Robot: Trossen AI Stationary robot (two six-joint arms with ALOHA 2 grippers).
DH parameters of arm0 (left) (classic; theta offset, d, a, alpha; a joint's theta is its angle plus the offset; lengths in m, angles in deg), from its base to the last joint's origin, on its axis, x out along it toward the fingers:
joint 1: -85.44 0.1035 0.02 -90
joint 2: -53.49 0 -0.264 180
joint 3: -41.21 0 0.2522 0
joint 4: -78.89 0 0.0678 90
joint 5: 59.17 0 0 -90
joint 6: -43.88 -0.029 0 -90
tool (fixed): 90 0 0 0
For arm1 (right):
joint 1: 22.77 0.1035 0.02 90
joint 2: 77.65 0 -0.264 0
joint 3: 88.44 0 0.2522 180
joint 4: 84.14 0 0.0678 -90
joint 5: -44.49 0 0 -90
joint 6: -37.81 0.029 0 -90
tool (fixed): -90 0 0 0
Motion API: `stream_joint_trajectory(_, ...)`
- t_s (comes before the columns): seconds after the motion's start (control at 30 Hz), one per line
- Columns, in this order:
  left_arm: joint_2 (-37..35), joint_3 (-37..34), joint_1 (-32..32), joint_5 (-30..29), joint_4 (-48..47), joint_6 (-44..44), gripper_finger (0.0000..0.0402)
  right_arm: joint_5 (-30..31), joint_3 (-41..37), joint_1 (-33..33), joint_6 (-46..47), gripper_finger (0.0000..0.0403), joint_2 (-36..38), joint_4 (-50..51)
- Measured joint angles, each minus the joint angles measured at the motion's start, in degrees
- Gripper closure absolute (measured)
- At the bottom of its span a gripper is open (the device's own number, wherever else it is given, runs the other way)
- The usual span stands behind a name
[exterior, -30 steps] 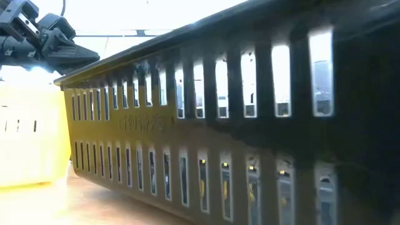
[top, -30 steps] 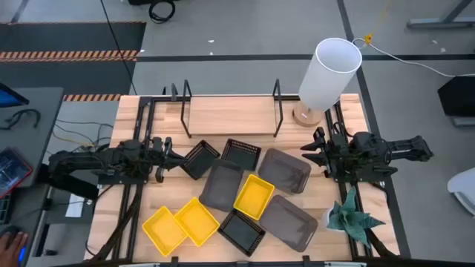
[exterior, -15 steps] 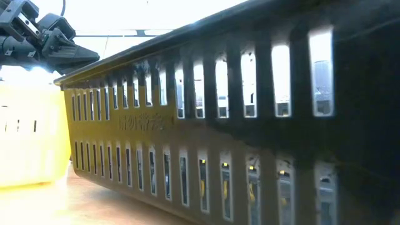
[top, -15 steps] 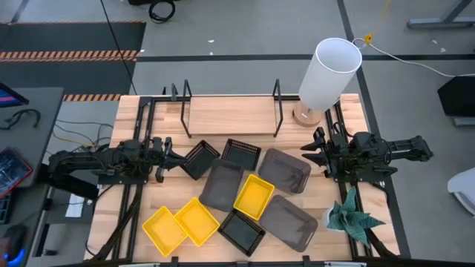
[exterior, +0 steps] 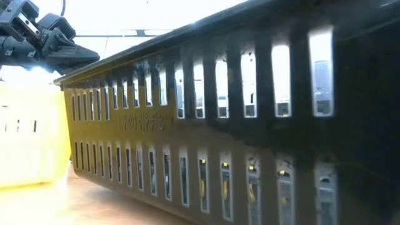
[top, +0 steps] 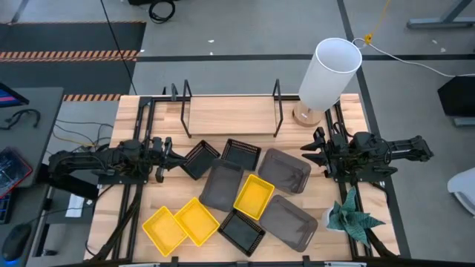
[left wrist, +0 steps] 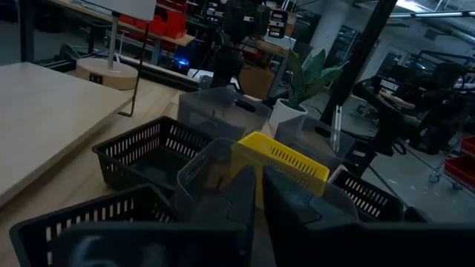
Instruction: Stack baskets on shelf by color
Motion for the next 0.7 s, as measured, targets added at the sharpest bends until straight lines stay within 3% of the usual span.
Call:
stream_joint_trajectory(0.57,0.0,0.0,0.0,0.0,0.2,0.0,0.0370,0.0,0.0,0.0,0.0,0.0273,0.0,0.0)
stream_joint_trajectory(0.7,0.0,0.0,0.0,0.0,4.6,2.9,0.0373,0.0,0.0,0.0,0.0,0.0273,0.0,0.0)
